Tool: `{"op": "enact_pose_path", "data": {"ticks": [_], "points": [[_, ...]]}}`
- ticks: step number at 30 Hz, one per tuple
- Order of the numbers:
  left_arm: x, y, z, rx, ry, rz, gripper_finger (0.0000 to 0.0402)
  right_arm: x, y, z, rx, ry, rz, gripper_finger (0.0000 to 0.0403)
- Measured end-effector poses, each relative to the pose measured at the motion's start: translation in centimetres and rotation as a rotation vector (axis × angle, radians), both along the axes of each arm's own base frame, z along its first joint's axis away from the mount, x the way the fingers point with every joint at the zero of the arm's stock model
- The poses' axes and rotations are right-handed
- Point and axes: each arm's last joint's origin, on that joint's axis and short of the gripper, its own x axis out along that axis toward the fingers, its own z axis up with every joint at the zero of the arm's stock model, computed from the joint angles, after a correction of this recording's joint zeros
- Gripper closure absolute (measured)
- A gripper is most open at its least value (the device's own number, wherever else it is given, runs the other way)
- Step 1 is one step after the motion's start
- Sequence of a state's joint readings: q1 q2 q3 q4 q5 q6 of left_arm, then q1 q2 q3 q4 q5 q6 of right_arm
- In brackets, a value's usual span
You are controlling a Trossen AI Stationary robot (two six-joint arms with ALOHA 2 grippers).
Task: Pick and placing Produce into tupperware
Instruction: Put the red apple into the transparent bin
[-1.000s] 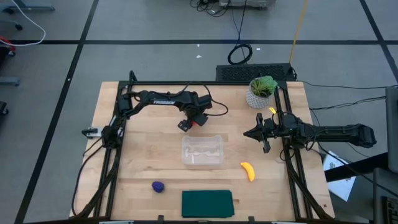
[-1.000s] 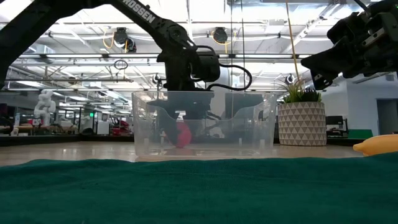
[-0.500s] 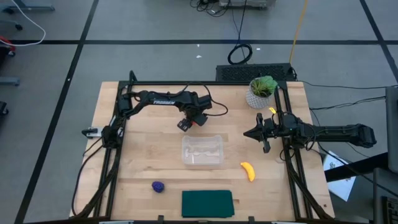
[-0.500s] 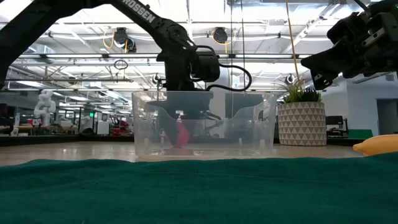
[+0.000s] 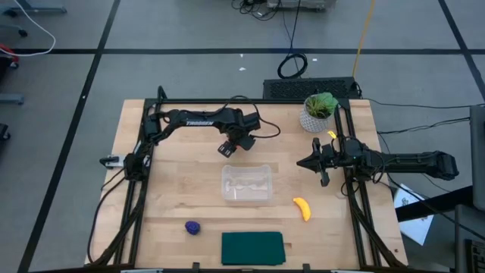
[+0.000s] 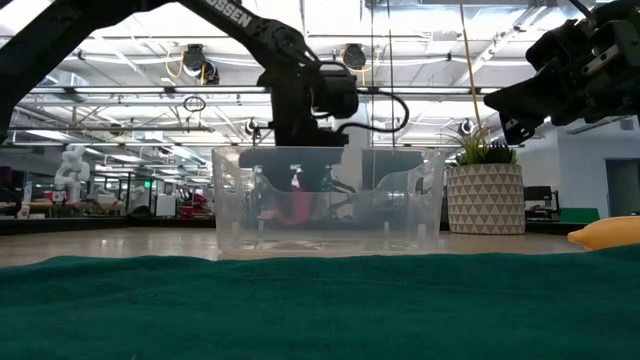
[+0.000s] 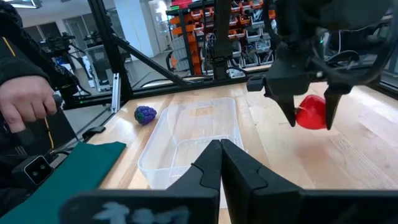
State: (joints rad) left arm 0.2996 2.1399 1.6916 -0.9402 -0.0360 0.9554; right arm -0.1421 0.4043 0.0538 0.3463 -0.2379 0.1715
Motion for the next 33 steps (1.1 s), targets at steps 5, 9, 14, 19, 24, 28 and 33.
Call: {"op": "enact_pose_path", "data": {"ticks": [5,9,14,19,24,28,33], "points": [[0.5,0.1,1.3,0.003,-0.031,-0.001,0.0149,0.0,0.0,0.0,0.0,0.0,0.0,0.0403],[0.8,0.2,2.2,0.002,-0.046,0.013,0.0149,0.0,0.0,0.0,0.0,0.0,0.0,0.0403],[1.0,0.2,3.2,-0.009,-0.071,0.049,0.0149,0.0,0.0,0.0,0.0,0.0,0.0,0.0403],[1.3,0.2,4.3,-0.029,-0.096,0.085,0.0149,0.0,0.0,0.0,0.0,0.0,0.0,0.0403],[1.7,0.0,5.8,-0.042,-0.131,0.106,0.0149,0.0,0.0,0.0,0.0,0.0,0.0,0.0403],[2.3,-0.6,7.5,-0.087,-0.195,0.111,0.0149,0.0,0.0,0.0,0.0,0.0,0.0,0.0403],[2.8,-1.0,9.7,-0.173,-0.276,0.119,0.0149,0.0,0.0,0.0,0.0,0.0,0.0,0.0403]]}}
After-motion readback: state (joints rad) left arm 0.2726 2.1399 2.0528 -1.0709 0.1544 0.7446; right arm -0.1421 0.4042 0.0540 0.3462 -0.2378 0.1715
